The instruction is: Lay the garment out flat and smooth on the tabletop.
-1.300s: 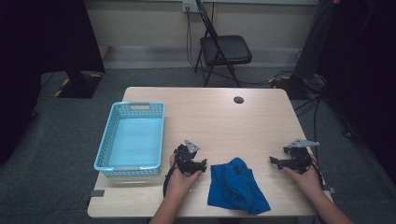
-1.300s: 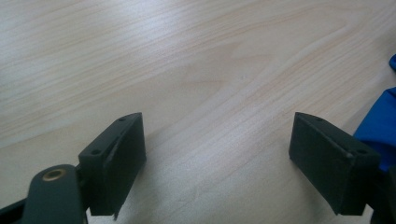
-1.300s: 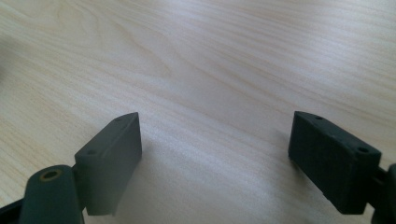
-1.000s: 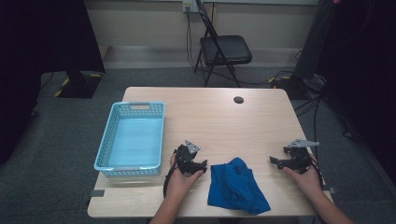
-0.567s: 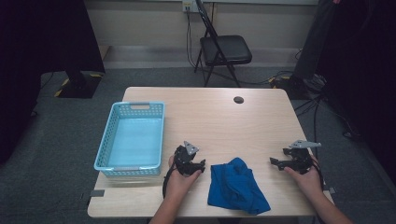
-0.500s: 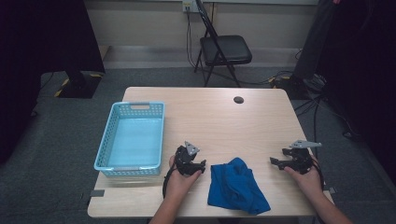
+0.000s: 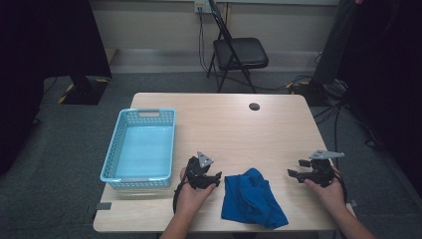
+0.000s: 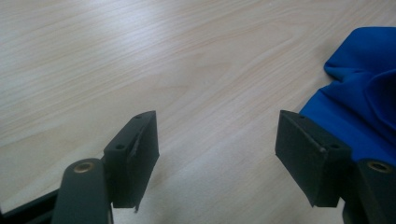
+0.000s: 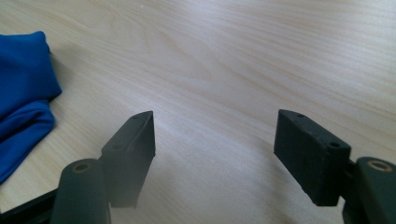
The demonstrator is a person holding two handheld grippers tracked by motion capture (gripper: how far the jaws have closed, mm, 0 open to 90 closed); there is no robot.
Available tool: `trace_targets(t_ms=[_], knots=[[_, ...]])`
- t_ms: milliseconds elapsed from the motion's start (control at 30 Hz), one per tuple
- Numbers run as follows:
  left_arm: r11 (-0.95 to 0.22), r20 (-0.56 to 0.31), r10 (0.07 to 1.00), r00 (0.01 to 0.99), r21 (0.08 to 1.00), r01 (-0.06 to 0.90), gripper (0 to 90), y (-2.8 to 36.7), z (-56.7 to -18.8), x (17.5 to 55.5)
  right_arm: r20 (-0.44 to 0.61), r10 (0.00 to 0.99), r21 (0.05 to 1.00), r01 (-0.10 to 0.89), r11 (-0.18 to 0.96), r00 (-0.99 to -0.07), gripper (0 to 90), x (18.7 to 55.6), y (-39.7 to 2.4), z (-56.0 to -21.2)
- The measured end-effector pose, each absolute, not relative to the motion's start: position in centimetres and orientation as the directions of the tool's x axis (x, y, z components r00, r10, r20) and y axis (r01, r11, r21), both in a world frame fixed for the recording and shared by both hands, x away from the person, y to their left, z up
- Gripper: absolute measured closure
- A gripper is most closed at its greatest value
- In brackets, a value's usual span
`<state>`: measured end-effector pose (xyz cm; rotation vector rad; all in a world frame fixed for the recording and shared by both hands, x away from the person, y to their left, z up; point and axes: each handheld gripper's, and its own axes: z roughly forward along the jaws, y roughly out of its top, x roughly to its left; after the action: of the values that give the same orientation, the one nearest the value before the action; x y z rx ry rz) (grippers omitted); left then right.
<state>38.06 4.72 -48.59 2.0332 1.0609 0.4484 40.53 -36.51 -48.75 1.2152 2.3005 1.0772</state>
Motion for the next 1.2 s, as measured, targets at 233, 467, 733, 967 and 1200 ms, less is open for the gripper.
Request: trace_targets(t_ms=[233,467,733,967,1200], knots=[[-0.366,-0.047,0.783,0.620,0.772,0.521,30.8,4.1,-48.1,37.5,0.049,0.787,0.756,0.538,0.373,-0.615,30.3,39.8,-35.8,-47.9],[-0.373,-0.058,0.766,0.640,0.771,0.516,31.4,3.4,-47.8,37.1,0.043,0.756,0.762,0.511,0.399,-0.654,31.5,39.0,-34.8,-47.2],[-0.391,-0.058,0.747,0.662,0.767,0.509,32.4,2.7,-47.6,36.7,0.064,0.718,0.766,0.495,0.410,-0.693,34.0,38.3,-33.7,-46.4],[-0.397,-0.064,0.735,0.676,0.767,0.504,33.0,2.3,-47.4,36.4,0.068,0.674,0.774,0.466,0.429,-0.735,35.1,37.5,-32.5,-45.6],[-0.410,-0.066,0.718,0.693,0.764,0.498,34.4,1.7,-47.4,36.1,0.073,0.615,0.783,0.428,0.452,-0.785,36.6,36.7,-31.0,-44.9]])
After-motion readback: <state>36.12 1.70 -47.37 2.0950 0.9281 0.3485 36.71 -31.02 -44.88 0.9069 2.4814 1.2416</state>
